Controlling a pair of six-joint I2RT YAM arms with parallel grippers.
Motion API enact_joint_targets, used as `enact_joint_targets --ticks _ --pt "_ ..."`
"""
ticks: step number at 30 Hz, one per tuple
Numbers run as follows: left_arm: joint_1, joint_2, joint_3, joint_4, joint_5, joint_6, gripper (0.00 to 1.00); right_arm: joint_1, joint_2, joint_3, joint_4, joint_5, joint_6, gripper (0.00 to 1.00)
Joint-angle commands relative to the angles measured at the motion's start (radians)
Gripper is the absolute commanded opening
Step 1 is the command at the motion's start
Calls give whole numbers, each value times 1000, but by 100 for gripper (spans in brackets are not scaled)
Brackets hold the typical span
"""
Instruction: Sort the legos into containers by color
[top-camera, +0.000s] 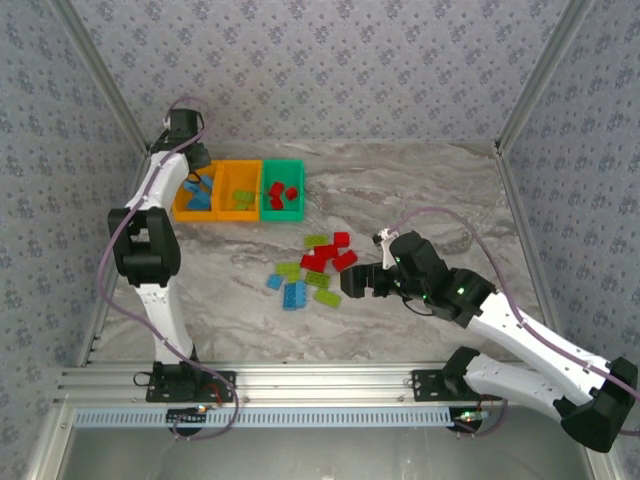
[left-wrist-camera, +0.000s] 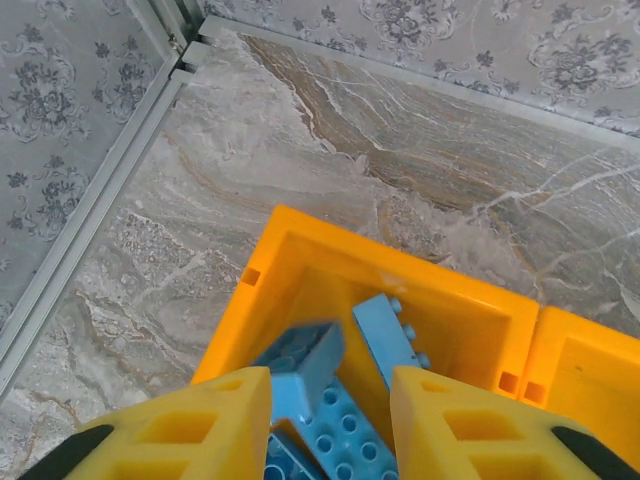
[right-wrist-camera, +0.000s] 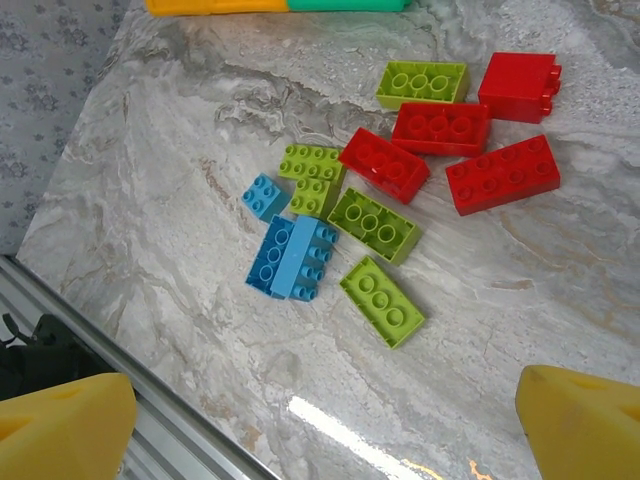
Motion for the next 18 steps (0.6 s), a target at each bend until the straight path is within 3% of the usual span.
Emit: enact_joint_targets --ticks 1,5,8,15,18 --pt "-5 -110 -57 -38 72 -37 37 6 1 6 -19 50 21 100" --pt "-39 -386 -330 104 225 -140 38 6 76 22 -17 118 14 100" --pt "-110 -623 -548 226 275 -168 40 7 191 71 -32 132 -8 100" --pt "-342 -1016 -790 150 239 65 42 29 456 122 33 21 -142 97" --pt "-383 -1175 -853 68 297 197 48 52 546 122 3 75 -273 94"
